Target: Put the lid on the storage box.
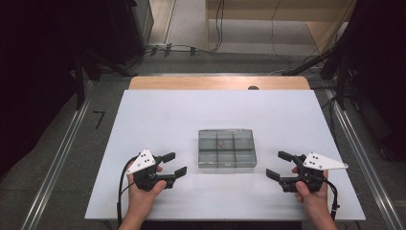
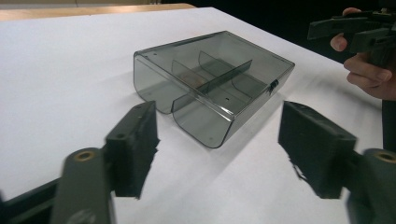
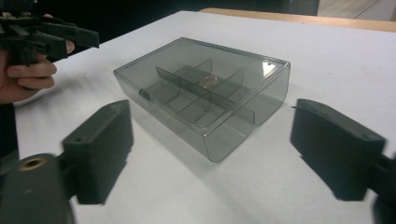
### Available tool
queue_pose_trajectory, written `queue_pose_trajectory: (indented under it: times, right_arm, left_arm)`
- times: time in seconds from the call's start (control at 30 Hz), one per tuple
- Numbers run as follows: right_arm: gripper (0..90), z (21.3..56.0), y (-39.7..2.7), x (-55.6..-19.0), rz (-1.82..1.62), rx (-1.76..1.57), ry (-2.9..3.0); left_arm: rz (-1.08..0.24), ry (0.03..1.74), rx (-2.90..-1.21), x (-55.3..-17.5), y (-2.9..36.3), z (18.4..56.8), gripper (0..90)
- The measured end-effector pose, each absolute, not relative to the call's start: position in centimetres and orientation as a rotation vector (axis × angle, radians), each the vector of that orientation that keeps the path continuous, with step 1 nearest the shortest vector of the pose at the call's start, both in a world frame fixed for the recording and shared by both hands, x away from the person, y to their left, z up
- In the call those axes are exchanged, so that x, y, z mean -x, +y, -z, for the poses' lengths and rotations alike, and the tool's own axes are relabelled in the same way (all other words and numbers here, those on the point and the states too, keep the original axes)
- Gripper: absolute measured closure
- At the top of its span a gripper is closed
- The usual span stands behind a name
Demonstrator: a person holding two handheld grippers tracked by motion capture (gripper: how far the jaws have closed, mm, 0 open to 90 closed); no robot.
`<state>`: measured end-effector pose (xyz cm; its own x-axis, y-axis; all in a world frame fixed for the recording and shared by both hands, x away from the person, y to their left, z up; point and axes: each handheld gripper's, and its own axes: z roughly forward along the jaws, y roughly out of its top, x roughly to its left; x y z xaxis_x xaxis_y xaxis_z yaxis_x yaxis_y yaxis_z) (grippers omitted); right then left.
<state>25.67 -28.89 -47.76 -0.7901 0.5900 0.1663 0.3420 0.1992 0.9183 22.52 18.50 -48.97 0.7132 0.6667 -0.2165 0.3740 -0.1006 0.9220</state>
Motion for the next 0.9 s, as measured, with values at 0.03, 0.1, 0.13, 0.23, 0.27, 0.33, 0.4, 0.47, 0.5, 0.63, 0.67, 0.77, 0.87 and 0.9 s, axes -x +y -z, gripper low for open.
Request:
queue_pose_trajectory:
  times: [0.03, 0.1, 0.13, 0.23, 0.27, 0.33, 0.4, 0.47, 0.5, 0.63, 0.67, 0.77, 0.87, 0.9]
  right_arm:
    - [8.0, 47.8, -29.0, -25.7, -1.634, -0.887, 2.255]
    - [8.0, 47.8, -29.5, -25.6, -1.636, -0.892, 2.246]
    - [8.0, 47.8, -29.7, -25.6, -1.628, -0.889, 2.239]
    - [8.0, 47.8, -30.2, -25.6, -1.601, -0.902, 2.229]
    - [8.0, 47.8, -30.5, -25.6, -1.597, -0.909, 2.221]
    - [8.0, 47.7, -30.9, -25.6, -1.591, -0.926, 2.208]
    - [8.0, 47.8, -31.3, -25.6, -1.585, -0.937, 2.197]
    - [8.0, 47.8, -31.8, -25.6, -1.576, -0.944, 2.186]
    - [7.9, 47.9, -31.9, -25.7, -1.571, -0.949, 2.181]
    - [6.2, 47.9, -32.5, -25.7, -1.534, -0.939, 2.196]
    - [6.2, 47.9, -32.6, -25.7, -1.527, -0.935, 2.203]
    - [6.1, 48.2, -33.0, -25.8, -1.524, -0.947, 2.207]
    - [6.1, 48.3, -33.5, -25.9, -1.527, -0.953, 2.194]
    - [6.1, 48.3, -33.6, -25.9, -1.531, -0.957, 2.19]
  left_arm:
    - [-0.304, 0.84, -1.708, -22.4, 18.7, 49.0, 23.0]
    - [-0.312, 0.848, -1.701, -22.3, 19.2, 48.9, 16.6]
    - [-0.314, 0.852, -1.698, -22.3, 19.4, 48.9, 13.3]
    - [-0.315, 0.855, -1.691, -22.1, 20.1, 48.9, 7.7]
    - [-0.319, 0.858, -1.689, -22.1, 20.3, 49.0, 6.2]
    - [-0.331, 0.868, -1.696, -22.0, 20.6, 49.0, 4.8]
    - [-0.343, 0.873, -1.7, -21.8, 21.0, 49.0, 3.0]
    - [-0.347, 0.878, -1.701, -21.7, 21.2, 49.0, 3.0]
    - [-0.35, 0.881, -1.7, -21.7, 21.4, 49.1, 2.9]
    - [-0.366, 0.897, -1.702, -21.4, 22.0, 49.2, 1.0]
    - [-0.37, 0.898, -1.707, -21.4, 22.2, 49.2, 1.0]
    - [-0.378, 0.909, -1.697, -21.3, 22.9, 49.4, 0.9]
    - [-0.381, 0.924, -1.686, -21.3, 23.6, 49.5, 0.0]
    - [-0.39, 0.926, -1.688, -21.3, 23.8, 49.5, 0.0]
